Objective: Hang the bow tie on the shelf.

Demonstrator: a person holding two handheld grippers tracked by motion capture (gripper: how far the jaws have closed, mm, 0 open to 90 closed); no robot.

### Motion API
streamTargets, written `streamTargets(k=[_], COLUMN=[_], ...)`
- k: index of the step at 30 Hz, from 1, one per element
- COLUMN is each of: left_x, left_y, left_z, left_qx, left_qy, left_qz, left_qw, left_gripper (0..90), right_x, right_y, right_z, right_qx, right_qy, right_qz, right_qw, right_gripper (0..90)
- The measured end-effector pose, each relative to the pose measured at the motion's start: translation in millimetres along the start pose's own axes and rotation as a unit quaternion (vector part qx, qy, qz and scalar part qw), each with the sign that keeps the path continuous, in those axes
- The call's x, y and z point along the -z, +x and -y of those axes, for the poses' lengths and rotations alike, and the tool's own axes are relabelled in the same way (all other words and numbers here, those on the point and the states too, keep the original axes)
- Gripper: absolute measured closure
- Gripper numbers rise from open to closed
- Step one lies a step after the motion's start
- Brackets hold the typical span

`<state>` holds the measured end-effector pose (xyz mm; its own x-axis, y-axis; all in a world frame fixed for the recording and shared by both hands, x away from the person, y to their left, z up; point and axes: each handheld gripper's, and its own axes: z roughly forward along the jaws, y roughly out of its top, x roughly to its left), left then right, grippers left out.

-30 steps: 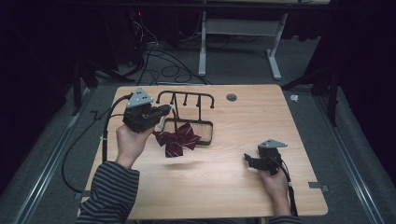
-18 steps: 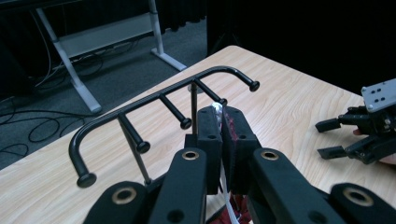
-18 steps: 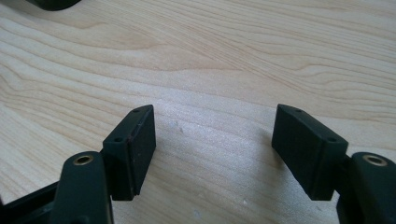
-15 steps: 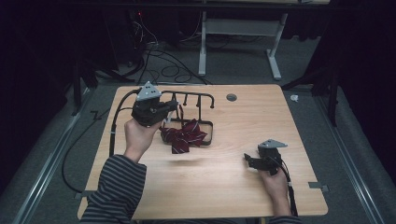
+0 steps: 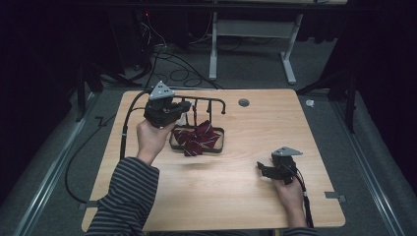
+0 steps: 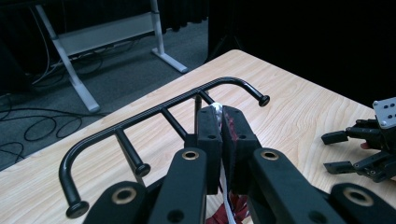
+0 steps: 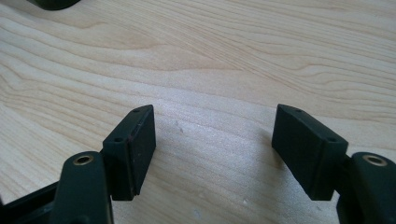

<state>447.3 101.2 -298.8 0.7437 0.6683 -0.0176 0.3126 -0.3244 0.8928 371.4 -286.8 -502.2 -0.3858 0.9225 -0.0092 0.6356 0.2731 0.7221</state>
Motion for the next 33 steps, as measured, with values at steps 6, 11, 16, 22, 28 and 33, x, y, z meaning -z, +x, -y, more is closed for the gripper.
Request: streamTargets(k=[6, 11, 16, 22, 28, 33], left_x=[-6.9, -13.2, -17.3, -25.2, -31.2, -35.0], left_y=[2.9, 5.7, 5.1, 4.2, 3.4, 3.5], left_z=[-1.8, -2.7, -5.0, -5.4, -4.6, -3.9], left_qx=[0.009, 0.015, 0.012, 0.015, 0.019, 0.021], left_qy=[-0.001, 0.0, -0.001, 0.003, 0.006, 0.006], left_qz=[0.004, -0.001, -0.005, -0.004, 0.001, -0.001], left_qw=[0.9999, 0.9999, 0.9999, 0.9999, 0.9998, 0.9998], left_gripper=[86.9, 86.8, 86.8, 86.8, 86.8, 86.8], right_x=[0.0, 0.0, 0.0, 0.0, 0.0, 0.0], right_y=[0.1, -0.1, -0.1, -0.2, -0.1, -0.2], right_z=[0.0, 0.1, 0.1, 0.2, 0.2, 0.2], right_qx=[0.001, 0.001, 0.001, 0.001, 0.001, 0.001], right_qy=[0.0, 0.0, 0.0, 0.0, 0.0, -0.001], right_qz=[0.0, 0.0, -0.001, -0.001, -0.001, -0.001], right_qw=[1.0, 1.0, 1.0, 1.0, 1.0, 1.0], right_gripper=[31.7, 31.8, 31.8, 31.7, 31.8, 31.7])
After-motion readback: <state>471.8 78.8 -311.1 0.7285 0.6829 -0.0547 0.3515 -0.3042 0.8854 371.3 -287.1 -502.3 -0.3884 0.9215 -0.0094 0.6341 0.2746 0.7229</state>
